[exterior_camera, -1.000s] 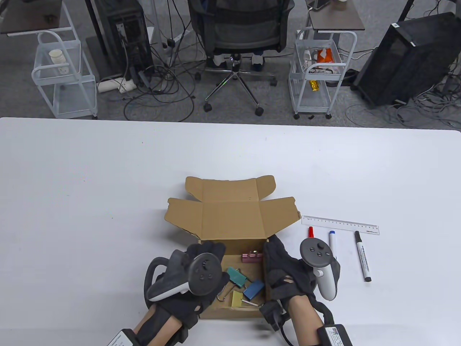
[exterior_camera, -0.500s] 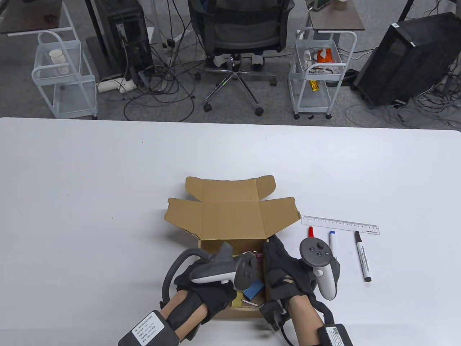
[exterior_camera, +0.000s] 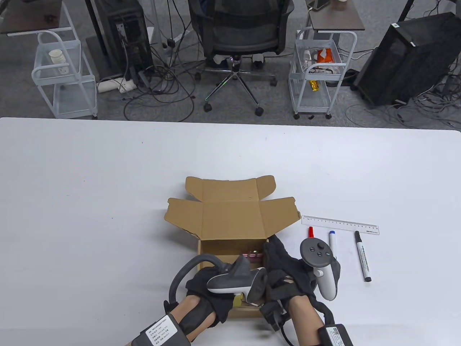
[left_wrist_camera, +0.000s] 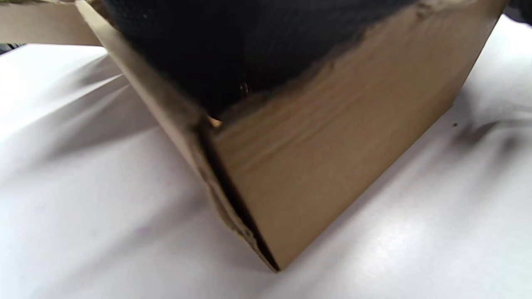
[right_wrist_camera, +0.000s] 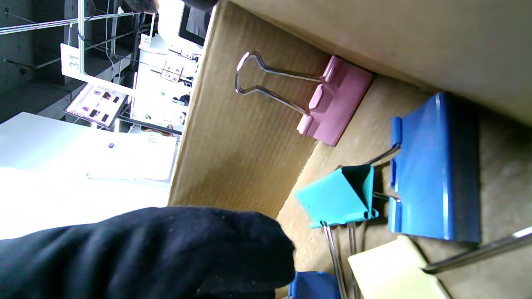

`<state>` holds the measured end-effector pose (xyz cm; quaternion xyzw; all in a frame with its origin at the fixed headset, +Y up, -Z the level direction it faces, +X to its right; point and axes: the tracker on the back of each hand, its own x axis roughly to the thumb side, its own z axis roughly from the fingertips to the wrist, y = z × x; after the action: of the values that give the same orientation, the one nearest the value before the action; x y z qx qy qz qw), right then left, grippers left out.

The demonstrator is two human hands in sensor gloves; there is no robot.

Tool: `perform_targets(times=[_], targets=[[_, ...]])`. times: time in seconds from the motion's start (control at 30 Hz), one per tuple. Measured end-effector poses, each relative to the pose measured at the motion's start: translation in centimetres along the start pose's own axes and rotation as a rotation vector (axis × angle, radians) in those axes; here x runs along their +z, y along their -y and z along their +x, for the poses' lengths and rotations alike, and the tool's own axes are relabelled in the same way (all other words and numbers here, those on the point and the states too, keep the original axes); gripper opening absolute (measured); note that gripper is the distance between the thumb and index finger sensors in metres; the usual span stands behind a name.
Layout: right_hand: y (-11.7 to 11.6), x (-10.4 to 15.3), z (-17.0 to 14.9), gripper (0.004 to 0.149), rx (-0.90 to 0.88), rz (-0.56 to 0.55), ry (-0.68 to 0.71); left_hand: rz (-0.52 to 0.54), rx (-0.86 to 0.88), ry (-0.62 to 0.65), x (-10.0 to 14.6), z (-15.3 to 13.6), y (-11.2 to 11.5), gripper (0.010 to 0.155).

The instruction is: Open four flaps of mailer box and unpack office supplies

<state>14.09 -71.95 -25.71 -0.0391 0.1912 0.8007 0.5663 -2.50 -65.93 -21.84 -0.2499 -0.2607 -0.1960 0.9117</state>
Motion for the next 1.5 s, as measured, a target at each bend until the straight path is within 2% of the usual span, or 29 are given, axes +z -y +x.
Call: perform_targets(times=[0.17, 0.43, 0.7, 0.83, 0.97, 1.1, 1.27, 1.5], targets=[[0.0, 0.0, 0.0, 0.063, 0.001, 0.001, -0.001, 0.097, -0.014, -0.006, 0.6, -0.6, -0.3, 0.046], [0.0, 0.0, 0.0, 0.063, 0.001, 0.002, -0.001, 0.238, 0.045, 0.026, 3.4, -2.9, -2.3, 0.044], [0.0, 0.0, 0.0, 0.063, 0.002, 0.000, -0.003, 0.362, 0.241, 0.002, 6.1, -9.2, -4.3, 0.044], [0.0, 0.0, 0.0, 0.063, -0.001, 0.001, -0.003, 0.418, 0.347, -0.067, 6.8, -14.3, -4.6, 0.043], [0.0, 0.0, 0.0, 0.063, -0.004, 0.001, -0.004, 0.441, 0.443, -0.152, 6.5, -19.3, -3.8, 0.043], [0.1, 0.0, 0.0, 0.063, -0.011, 0.006, -0.005, 0.475, 0.591, -0.245, 5.3, -24.6, -1.9, 0.043], [0.1, -0.1, -0.1, 0.063, -0.016, 0.011, -0.005, 0.543, 0.604, -0.392, 3.9, -28.5, 0.3, 0.043], [0.2, 0.0, 0.0, 0.063, -0.017, 0.007, -0.006, 0.531, 0.845, -0.468, 0.5, -33.3, 3.6, 0.043]])
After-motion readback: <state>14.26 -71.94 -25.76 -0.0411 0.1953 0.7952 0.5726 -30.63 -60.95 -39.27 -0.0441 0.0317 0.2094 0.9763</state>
